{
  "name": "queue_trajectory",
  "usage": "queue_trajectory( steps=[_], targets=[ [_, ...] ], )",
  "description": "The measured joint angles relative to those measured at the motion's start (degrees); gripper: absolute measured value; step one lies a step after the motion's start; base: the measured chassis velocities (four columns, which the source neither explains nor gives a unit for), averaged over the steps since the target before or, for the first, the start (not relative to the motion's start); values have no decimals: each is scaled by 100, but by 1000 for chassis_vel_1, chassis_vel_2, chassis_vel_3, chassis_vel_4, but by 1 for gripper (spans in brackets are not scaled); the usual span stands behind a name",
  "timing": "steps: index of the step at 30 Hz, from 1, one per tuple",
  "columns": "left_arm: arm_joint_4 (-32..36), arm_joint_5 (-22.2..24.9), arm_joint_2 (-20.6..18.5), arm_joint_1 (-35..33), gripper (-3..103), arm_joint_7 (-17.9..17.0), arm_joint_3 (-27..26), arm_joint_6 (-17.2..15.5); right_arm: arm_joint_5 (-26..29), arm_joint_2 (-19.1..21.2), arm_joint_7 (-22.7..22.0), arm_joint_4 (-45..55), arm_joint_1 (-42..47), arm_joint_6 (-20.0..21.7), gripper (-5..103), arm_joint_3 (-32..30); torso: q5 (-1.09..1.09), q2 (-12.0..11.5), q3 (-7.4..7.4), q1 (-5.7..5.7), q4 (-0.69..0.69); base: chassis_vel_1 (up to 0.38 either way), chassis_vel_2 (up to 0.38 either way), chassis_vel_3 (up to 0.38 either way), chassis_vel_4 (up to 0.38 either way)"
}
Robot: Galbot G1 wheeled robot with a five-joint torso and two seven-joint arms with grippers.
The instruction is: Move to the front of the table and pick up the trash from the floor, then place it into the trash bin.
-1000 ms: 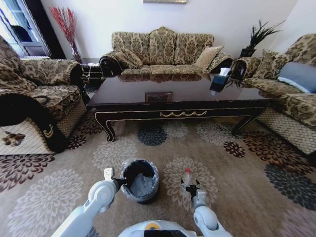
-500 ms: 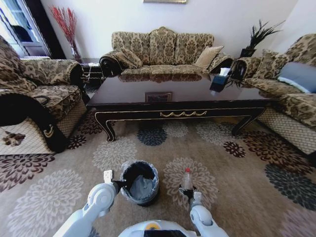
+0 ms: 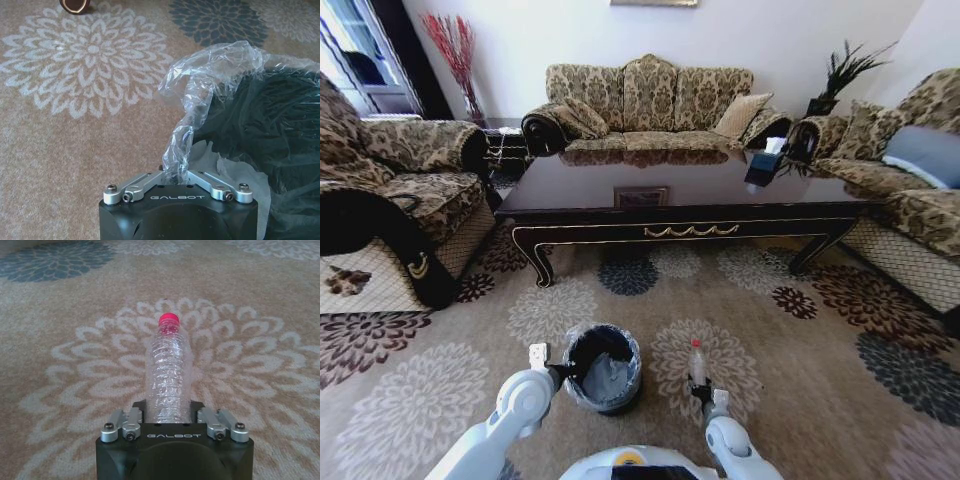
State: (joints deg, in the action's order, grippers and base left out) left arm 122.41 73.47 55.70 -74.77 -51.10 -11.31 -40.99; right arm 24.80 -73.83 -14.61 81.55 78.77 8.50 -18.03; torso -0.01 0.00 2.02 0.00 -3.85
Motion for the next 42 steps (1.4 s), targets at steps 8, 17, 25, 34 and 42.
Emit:
queue_trajectory(
  steps=[8, 17, 25, 34, 42],
  targets=[
    [-38, -1, 6, 8, 0, 3, 20, 2, 25, 49, 12, 108, 61, 2, 27, -72, 3, 0, 0, 0, 0, 0, 0, 0, 0],
    [-171, -19, 84, 145, 0, 9, 172, 2, 251, 291, -7, 1451, 531, 6, 27, -404, 2, 0, 0, 0, 0, 0, 0, 0, 0],
    [-256, 72, 130, 408, 0, -42, 309, 2, 312, 467, -34, 3468, 1357, 76, 27, -707, 1, 0, 0, 0, 0, 0, 0, 0, 0],
    [-406, 434, 452, 1040, 0, -412, 886, 3, 154, 502, 16, 5548, 2458, 229, 27, -554, 0, 1, 0, 0, 0, 0, 0, 0, 0],
    [-498, 542, 606, 1549, 0, -641, 1549, 11, -476, 416, 361, 5879, 2739, 52, 27, -307, 1, 1, 0, 0, 0, 0, 0, 0, 0]
  ],
)
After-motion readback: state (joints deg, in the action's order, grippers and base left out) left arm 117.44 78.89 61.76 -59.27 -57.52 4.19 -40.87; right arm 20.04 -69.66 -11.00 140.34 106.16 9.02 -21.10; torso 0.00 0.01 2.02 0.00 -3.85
